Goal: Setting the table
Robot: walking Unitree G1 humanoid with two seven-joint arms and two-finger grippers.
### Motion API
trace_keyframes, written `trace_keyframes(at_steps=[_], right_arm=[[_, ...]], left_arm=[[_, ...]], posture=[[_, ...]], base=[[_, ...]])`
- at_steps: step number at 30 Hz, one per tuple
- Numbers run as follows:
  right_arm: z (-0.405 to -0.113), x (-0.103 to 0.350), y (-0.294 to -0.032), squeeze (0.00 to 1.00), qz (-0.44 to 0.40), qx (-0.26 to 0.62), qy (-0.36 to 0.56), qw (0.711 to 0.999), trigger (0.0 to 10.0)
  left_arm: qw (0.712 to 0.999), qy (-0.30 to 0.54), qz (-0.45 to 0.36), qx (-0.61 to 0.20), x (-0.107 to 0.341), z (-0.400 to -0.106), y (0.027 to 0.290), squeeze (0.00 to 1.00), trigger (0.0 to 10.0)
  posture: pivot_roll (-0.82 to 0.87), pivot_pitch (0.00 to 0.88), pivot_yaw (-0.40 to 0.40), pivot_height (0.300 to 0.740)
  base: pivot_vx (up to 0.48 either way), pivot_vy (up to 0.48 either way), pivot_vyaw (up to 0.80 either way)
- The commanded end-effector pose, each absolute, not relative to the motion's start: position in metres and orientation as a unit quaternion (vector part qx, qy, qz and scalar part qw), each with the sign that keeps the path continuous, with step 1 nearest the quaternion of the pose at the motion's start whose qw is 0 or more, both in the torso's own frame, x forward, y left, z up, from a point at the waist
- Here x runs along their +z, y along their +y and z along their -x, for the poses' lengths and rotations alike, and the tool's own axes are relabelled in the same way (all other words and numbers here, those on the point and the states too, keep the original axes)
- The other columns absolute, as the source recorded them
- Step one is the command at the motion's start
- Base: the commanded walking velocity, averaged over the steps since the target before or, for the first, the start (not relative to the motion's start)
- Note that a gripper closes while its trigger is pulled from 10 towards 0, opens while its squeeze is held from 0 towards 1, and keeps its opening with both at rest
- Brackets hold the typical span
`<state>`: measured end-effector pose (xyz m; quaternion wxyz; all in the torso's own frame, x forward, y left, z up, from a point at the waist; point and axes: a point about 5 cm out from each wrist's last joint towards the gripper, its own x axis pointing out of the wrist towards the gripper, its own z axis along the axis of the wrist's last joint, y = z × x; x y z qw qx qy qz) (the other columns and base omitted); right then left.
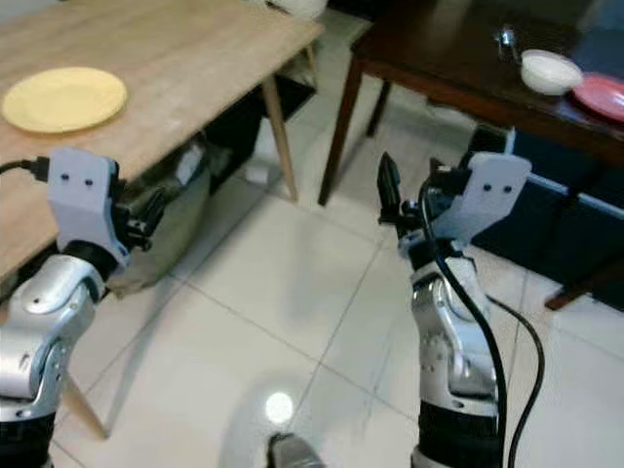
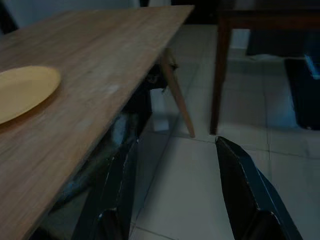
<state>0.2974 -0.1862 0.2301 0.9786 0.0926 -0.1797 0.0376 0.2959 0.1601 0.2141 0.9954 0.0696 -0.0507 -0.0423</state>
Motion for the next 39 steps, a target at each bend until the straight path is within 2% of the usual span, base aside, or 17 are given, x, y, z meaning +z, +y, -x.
trace_keyframes(at_steps=[1, 25, 27, 39], right_arm=[[-0.297, 0.227, -0.19, 0.0, -0.094, 0.031, -0.174, 0.98, 10.0], [-0.296, 0.228, -0.192, 0.0, -0.099, 0.024, -0.174, 0.979, 10.0], [-0.296, 0.228, -0.192, 0.0, -0.1, 0.023, -0.175, 0.979, 10.0], [-0.296, 0.227, -0.191, 0.0, -0.101, 0.023, -0.177, 0.979, 10.0]], left_arm=[[0.995, -0.046, -0.073, -0.046, 0.211, -0.296, 0.159, 0.0, 10.0], [0.992, -0.063, -0.086, -0.067, 0.213, -0.296, 0.152, 0.0, 10.0], [0.992, -0.066, -0.088, -0.067, 0.213, -0.296, 0.152, 0.0, 10.0], [0.991, -0.074, -0.087, -0.075, 0.215, -0.298, 0.147, 0.0, 10.0]], posture=[[-0.09, 0.067, 0.042, 0.74], [-0.1, 0.068, 0.046, 0.74], [-0.1, 0.068, 0.046, 0.74], [-0.11, 0.066, 0.049, 0.74]], base=[[0.0, 0.0, -0.8], [0.0, 0.0, -0.8], [0.33, 0.0, -0.8], [0.477, 0.0, 0.0]])
